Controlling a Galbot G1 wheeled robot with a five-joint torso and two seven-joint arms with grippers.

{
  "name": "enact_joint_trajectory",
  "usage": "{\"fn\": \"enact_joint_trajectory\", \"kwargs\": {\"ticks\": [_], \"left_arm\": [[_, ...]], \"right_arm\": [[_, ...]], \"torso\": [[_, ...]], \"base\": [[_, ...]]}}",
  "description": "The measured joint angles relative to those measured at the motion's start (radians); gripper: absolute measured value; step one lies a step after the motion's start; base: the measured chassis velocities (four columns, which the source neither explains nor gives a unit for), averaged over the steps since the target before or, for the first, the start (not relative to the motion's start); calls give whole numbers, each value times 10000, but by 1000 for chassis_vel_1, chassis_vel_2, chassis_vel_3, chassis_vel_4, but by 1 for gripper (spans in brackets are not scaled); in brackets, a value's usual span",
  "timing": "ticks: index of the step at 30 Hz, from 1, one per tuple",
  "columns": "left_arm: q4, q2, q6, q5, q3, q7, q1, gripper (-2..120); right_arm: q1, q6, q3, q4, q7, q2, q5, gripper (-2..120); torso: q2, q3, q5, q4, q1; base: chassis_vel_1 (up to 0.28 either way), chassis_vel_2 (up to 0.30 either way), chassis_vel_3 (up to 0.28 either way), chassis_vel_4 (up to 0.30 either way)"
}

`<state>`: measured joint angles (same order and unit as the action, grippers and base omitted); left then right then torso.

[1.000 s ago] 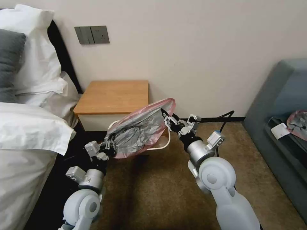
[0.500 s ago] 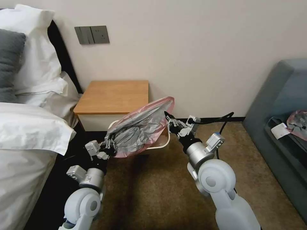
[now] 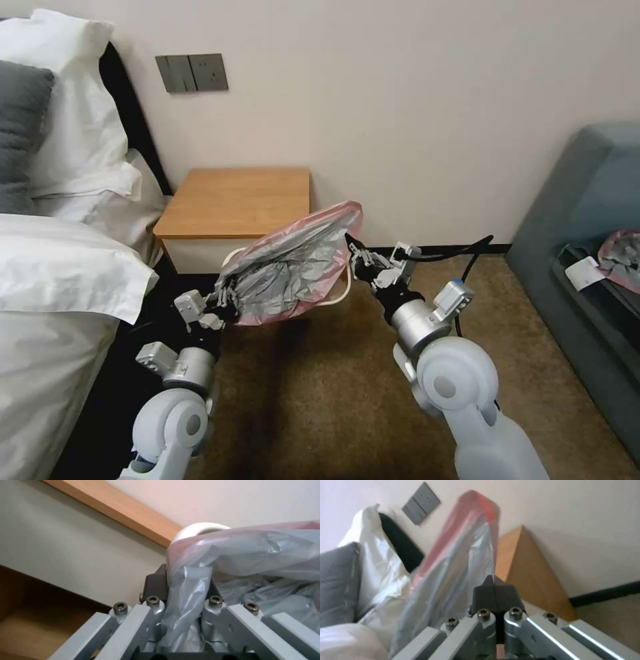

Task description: Pick up the garbage bag from the table and place it over the trash can.

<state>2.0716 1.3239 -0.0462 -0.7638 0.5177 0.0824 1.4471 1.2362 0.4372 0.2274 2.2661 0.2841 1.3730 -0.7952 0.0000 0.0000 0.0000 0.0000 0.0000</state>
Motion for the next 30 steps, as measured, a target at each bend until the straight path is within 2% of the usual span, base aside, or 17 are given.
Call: {"fn": "enact_joint_trajectory", "kwargs": {"ticks": [8,18,27,30], "left_arm": [[52,16,-129,-343,70,54,-120,9],[316,-28,-365,-911,116,130,-140,9],[1064,-43,-1360,-2757,63,452,91,9],[1200,-90,-1599,-3036,42,500,156,9]], "right_arm": [[557,333,125,644,130,-149,366,0],[959,373,308,748,-4,-258,911,0],[882,-231,387,-283,-499,-564,2784,0],[810,-1095,417,-905,-1009,-712,4392,0]], "torso": [[0,0,0,0,0],[0,0,0,0,0],[0,0,2,1,0],[0,0,0,0,-1]], "base": [[0,0,0,0],[0,0,0,0],[0,0,0,0],[0,0,0,0]]}}
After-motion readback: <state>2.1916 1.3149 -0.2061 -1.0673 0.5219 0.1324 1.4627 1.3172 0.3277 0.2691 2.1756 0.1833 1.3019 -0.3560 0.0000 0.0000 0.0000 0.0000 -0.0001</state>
